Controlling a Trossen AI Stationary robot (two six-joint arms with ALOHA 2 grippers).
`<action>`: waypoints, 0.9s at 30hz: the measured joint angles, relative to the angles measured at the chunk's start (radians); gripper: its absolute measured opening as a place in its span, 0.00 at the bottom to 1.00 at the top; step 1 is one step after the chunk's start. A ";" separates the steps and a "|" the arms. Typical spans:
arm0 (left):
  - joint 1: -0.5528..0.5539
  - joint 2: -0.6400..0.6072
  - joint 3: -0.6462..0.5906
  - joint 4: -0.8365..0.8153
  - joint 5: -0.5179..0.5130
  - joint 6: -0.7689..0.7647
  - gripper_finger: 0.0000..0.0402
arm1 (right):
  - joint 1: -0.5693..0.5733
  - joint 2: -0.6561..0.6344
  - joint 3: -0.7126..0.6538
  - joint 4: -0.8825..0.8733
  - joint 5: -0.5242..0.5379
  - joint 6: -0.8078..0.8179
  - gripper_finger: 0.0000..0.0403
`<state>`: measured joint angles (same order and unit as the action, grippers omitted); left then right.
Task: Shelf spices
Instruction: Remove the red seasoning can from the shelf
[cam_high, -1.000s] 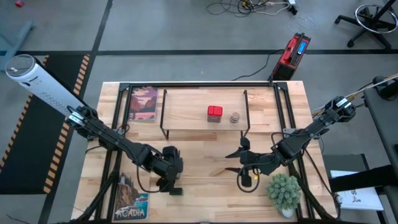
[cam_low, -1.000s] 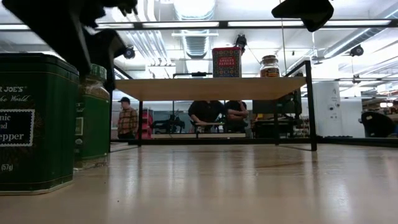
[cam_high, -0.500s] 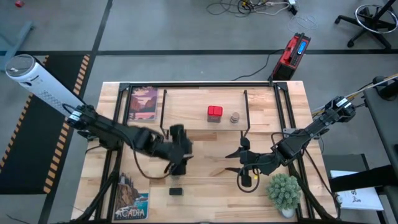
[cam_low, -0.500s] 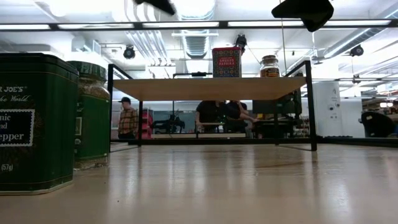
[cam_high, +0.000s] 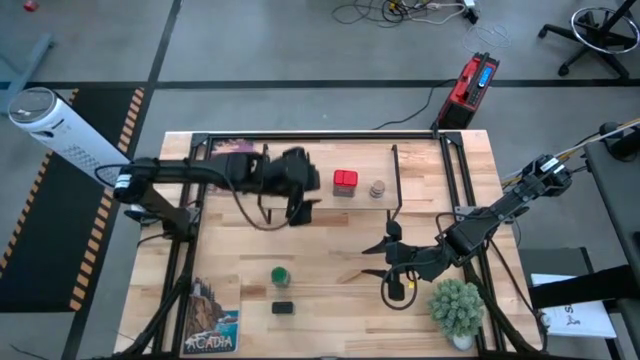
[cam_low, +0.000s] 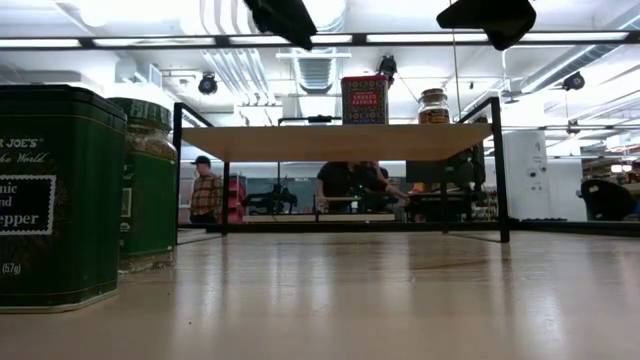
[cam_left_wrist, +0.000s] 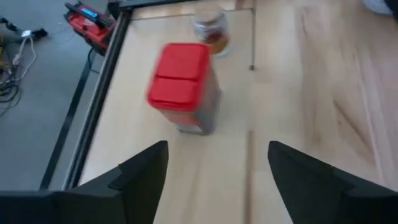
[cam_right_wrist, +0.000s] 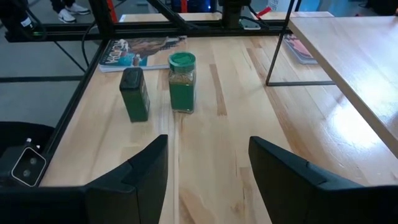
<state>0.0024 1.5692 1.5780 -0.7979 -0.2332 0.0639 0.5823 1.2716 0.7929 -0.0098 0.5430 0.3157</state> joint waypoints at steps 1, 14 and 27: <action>0.021 0.000 0.000 0.009 0.014 0.012 0.67 | 0.000 0.000 0.000 0.000 0.000 -0.001 0.49; 0.117 0.000 0.000 0.138 0.121 0.078 0.67 | 0.000 0.000 0.000 0.000 0.008 -0.040 0.49; 0.042 0.057 0.070 0.015 0.181 0.066 0.60 | -0.007 0.000 0.004 0.019 0.156 -0.065 0.49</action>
<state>0.0440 1.6265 1.6476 -0.7825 -0.0525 0.1301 0.5751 1.2716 0.7964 0.0092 0.6989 0.2506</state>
